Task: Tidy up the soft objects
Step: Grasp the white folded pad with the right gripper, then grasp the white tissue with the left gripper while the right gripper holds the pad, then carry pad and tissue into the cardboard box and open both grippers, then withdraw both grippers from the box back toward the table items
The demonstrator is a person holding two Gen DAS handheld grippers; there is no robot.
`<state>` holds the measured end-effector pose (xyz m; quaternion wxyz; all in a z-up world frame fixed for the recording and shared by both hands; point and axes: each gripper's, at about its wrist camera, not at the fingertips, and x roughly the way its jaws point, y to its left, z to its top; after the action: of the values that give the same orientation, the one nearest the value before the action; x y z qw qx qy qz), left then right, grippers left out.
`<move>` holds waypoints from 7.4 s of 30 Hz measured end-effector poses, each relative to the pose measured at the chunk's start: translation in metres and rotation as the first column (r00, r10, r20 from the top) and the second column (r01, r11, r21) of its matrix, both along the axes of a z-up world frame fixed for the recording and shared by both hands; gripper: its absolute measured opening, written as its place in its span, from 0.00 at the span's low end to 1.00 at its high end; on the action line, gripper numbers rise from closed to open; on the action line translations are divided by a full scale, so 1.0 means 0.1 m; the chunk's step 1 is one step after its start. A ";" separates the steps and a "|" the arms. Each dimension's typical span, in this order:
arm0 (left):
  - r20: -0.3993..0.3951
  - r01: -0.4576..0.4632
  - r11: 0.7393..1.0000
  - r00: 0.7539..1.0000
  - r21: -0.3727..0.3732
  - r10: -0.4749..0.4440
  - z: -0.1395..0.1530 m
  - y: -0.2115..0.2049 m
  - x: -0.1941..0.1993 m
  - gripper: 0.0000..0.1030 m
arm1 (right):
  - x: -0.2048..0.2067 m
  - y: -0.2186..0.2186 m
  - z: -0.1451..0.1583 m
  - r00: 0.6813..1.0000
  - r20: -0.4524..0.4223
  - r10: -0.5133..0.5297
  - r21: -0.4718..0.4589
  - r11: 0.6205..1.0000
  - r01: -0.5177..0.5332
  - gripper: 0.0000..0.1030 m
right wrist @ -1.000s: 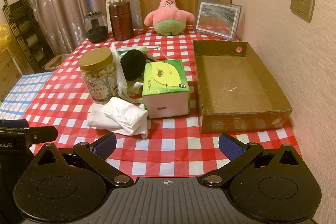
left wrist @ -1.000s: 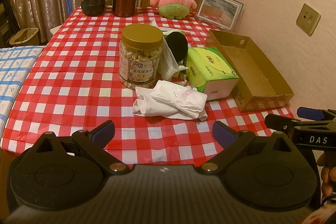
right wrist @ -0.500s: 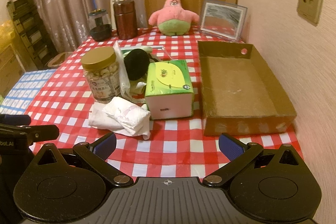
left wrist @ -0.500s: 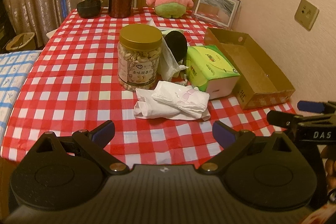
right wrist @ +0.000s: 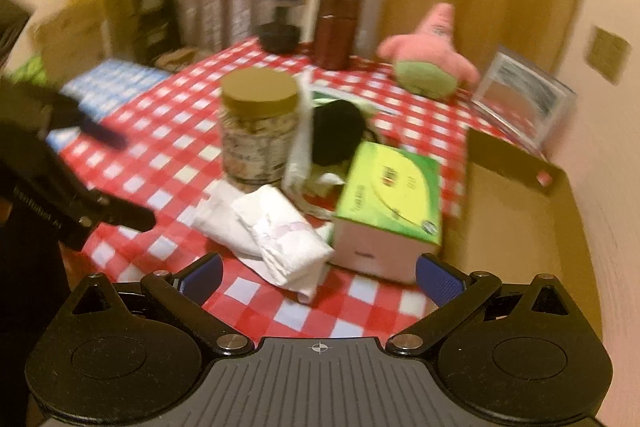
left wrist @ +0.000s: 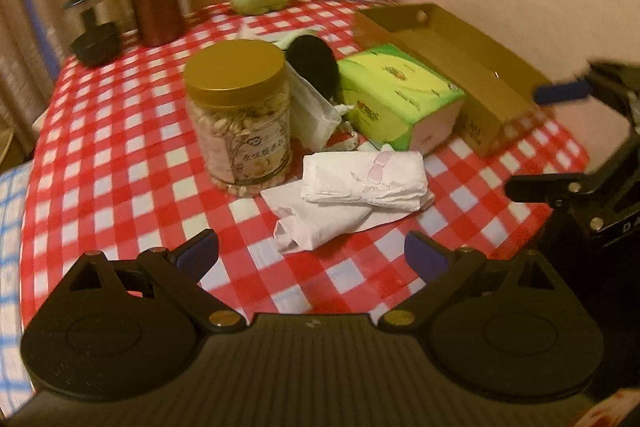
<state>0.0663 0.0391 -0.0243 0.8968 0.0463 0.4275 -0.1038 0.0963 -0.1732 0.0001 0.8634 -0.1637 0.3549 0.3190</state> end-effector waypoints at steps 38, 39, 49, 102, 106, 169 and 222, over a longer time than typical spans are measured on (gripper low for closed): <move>-0.069 0.399 0.916 0.916 0.051 -0.395 -0.53 0.05 0.70 0.84 | 0.35 0.75 -0.75 0.983 0.032 0.179 -0.268 0.949 -0.164 0.36; -0.072 0.401 0.915 0.915 0.051 -0.397 -0.53 0.01 0.72 0.83 | 0.33 0.73 -0.70 0.985 0.040 0.169 -0.257 0.954 -0.153 0.36; -0.086 0.452 0.880 0.892 0.146 -0.443 -0.77 -0.37 0.82 0.72 | 0.24 0.39 -0.35 0.997 0.074 0.028 -0.173 0.985 -0.015 0.36; 0.037 0.142 0.934 0.990 -0.327 -0.137 0.24 -1.92 1.46 0.12 | 0.82 -1.95 0.22 0.798 -0.048 -0.601 0.128 0.788 0.602 0.36; 0.022 0.147 0.935 0.989 -0.322 -0.147 0.14 -2.10 1.62 0.12 | 0.89 -2.08 0.15 0.779 -0.072 -0.622 0.133 0.768 0.626 0.36; 0.106 -0.006 0.947 0.994 -0.320 0.042 0.52 -1.48 1.01 0.64 | 0.69 -1.58 0.50 0.820 -0.104 -0.563 0.178 0.800 0.572 0.62; 0.113 -0.117 0.977 0.984 -0.179 0.139 0.53 0.53 1.01 0.81 | 1.29 0.09 0.25 0.995 -0.065 -0.076 0.121 0.989 0.084 0.62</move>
<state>0.1671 0.0920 0.0287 0.9272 -0.0524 0.3623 -0.0791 0.2252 -0.1643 0.0250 0.8729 -0.0860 0.3667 0.3102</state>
